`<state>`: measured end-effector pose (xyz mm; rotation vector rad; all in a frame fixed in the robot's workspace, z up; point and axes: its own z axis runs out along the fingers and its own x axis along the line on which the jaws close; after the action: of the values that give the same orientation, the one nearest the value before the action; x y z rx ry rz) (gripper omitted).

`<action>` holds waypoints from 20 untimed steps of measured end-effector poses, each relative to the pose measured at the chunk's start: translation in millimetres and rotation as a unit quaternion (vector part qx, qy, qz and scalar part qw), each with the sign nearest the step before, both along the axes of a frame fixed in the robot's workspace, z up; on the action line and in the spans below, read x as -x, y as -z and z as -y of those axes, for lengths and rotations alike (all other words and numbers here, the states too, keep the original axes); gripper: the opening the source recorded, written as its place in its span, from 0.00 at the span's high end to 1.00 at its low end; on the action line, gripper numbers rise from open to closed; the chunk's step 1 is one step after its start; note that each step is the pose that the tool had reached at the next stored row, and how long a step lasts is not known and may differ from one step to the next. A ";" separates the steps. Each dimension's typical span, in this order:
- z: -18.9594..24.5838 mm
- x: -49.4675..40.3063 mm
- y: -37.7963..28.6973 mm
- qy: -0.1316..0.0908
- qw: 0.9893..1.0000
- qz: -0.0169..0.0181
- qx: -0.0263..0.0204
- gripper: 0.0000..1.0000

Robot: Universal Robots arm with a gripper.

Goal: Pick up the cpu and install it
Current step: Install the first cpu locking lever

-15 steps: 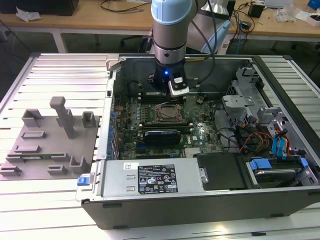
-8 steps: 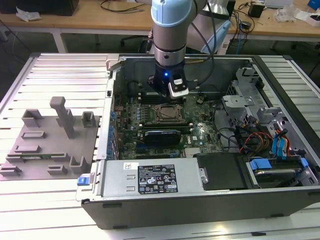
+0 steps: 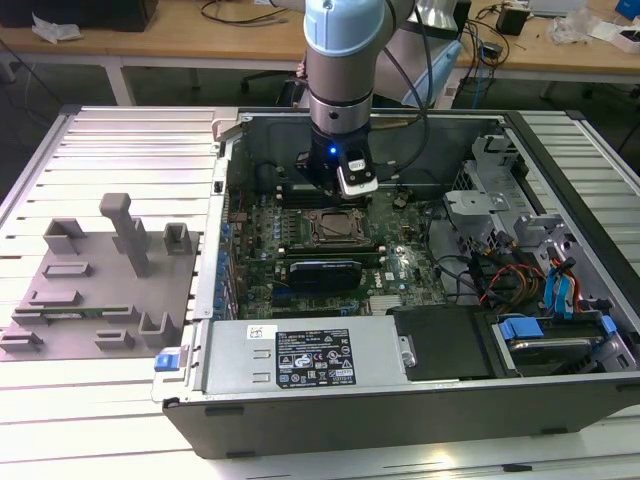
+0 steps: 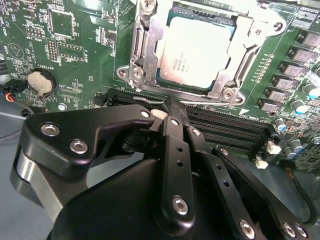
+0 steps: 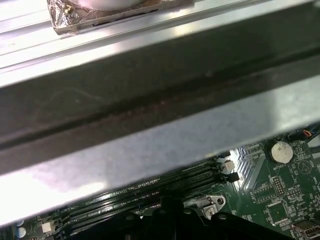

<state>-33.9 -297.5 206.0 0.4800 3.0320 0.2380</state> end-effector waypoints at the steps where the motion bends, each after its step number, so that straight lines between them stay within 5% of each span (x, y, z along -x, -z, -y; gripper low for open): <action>1: -0.5 0.0 -0.1 0.000 1.000 0.000 0.000 0.89; 12: -1.1 0.1 0.5 0.000 1.000 0.000 0.000 0.89; 20: -1.1 2.2 2.5 0.000 1.000 0.013 0.004 0.89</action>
<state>-36.1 -296.4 203.5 0.4726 3.0059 0.2302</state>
